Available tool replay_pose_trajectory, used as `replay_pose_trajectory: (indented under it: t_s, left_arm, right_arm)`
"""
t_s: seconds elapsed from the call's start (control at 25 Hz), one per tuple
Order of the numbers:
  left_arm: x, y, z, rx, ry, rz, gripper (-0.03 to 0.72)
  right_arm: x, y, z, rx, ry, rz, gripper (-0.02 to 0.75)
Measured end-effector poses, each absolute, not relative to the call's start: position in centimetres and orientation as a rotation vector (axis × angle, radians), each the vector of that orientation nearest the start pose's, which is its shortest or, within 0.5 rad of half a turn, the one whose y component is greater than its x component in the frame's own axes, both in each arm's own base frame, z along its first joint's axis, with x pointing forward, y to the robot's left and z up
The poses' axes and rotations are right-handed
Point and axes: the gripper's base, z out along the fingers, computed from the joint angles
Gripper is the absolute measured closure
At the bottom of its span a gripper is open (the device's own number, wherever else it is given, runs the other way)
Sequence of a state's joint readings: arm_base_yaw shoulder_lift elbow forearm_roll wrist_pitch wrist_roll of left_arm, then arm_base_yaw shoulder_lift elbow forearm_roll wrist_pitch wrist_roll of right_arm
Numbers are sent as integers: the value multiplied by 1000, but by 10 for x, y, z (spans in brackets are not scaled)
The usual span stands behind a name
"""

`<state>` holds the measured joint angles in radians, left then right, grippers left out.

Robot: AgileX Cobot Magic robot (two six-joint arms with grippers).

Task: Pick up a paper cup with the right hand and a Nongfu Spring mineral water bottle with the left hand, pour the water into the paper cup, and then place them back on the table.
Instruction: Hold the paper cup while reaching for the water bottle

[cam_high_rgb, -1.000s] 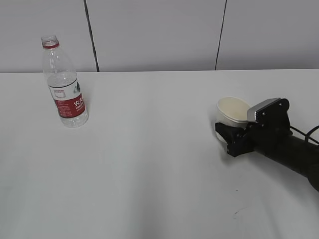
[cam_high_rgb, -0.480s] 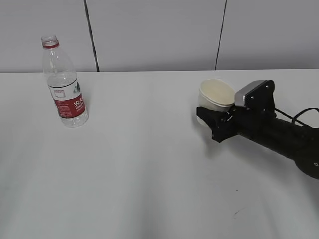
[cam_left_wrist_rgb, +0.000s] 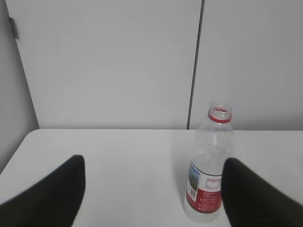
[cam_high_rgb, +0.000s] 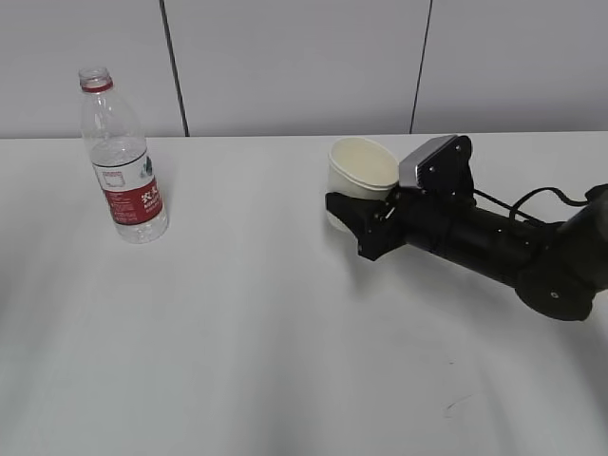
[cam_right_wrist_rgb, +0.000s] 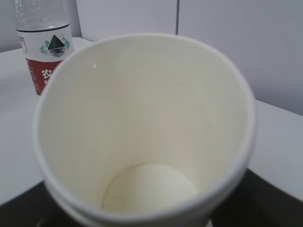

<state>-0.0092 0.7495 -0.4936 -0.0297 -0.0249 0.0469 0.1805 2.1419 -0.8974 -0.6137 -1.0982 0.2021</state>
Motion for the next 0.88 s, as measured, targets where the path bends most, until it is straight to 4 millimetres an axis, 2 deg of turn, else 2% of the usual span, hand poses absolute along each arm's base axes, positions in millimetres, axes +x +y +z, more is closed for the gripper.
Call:
replay_pose_trajectory:
  t_s: [0.2, 0.4, 0.52, 0.76, 0.88]
  left_arm:
    - [193, -7, 275, 31, 1738, -22, 159]
    - [227, -32, 246, 107, 1718, -95, 159]
    - [245, -45, 219, 102, 1747, -157, 159]
    - [266, -67, 168, 135, 1781, -248, 64]
    - [275, -71, 150, 107, 1788, -272, 47]
  right_arm:
    - [375, 123, 112, -616, 1621, 546, 268]
    - [381, 133, 116, -627, 1634, 559, 268]
    - [384, 134, 118, -635, 1629, 556, 268]
    - [385, 134, 118, -634, 1631, 553, 268]
    - [385, 134, 117, -640, 1641, 549, 268]
